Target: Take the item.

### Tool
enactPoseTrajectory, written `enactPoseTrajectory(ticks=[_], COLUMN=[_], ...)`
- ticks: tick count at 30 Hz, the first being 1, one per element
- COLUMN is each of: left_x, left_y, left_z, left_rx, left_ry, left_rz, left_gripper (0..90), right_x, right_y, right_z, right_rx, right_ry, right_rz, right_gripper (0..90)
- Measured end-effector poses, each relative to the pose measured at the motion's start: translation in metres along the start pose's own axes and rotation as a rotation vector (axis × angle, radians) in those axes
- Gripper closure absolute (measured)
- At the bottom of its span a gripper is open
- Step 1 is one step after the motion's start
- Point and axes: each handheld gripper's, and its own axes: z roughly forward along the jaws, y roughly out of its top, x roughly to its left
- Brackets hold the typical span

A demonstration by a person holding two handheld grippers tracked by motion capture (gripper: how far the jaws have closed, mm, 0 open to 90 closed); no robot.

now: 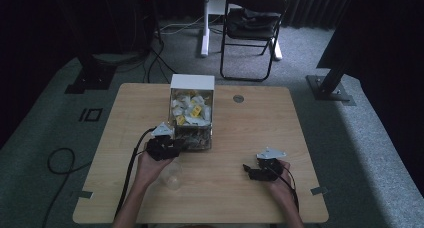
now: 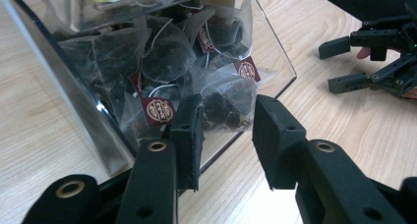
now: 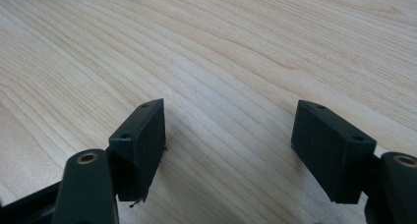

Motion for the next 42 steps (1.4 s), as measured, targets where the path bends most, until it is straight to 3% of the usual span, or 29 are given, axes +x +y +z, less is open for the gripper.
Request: enactPoseTrajectory(ticks=[10,15,16,19,23,30,34,42], left_x=[-0.0026,-0.0040,-0.0049,-0.0045,-0.0028,-0.0011,-0.0011,-0.0014], left_y=[0.0003,0.0007,0.0010,0.0010,0.0008,0.0010,0.0010,0.0029], left_z=[-0.0014,0.0022,0.0053,0.0074,0.0067,0.0019,0.0023,-0.0008], left_rx=[-0.026,-0.018,-0.004,-0.005,-0.003,-0.016,-0.010,-0.019], left_ry=[0.005,-0.007,0.010,0.021,0.033,0.027,0.022,0.028], left_rz=[0.009,0.021,0.030,0.024,0.018,0.024,0.038,0.044], left_gripper=[53.4,50.7,51.0,54.3,70.5,84.6,90.0,90.0], right_x=[0.0000,0.0000,0.0000,0.0000,0.0000,0.0000,-0.0002,-0.0002], right_y=[0.0000,0.0000,0.0000,0.0000,0.0000,0.0000,0.0001,0.0001], right_z=[0.0000,0.0000,0.0000,0.0000,0.0000,0.0000,0.0001,0.0001], right_rx=[0.000,0.000,0.000,0.000,0.000,0.000,0.000,0.000], right_ry=[0.000,0.000,0.000,0.000,0.000,0.000,-0.001,-0.001], right_rz=[0.000,0.000,0.000,0.000,0.000,0.000,0.001,0.000], right_gripper=[28.8,28.7,28.8,28.8,28.7,28.5,28.3,28.3])
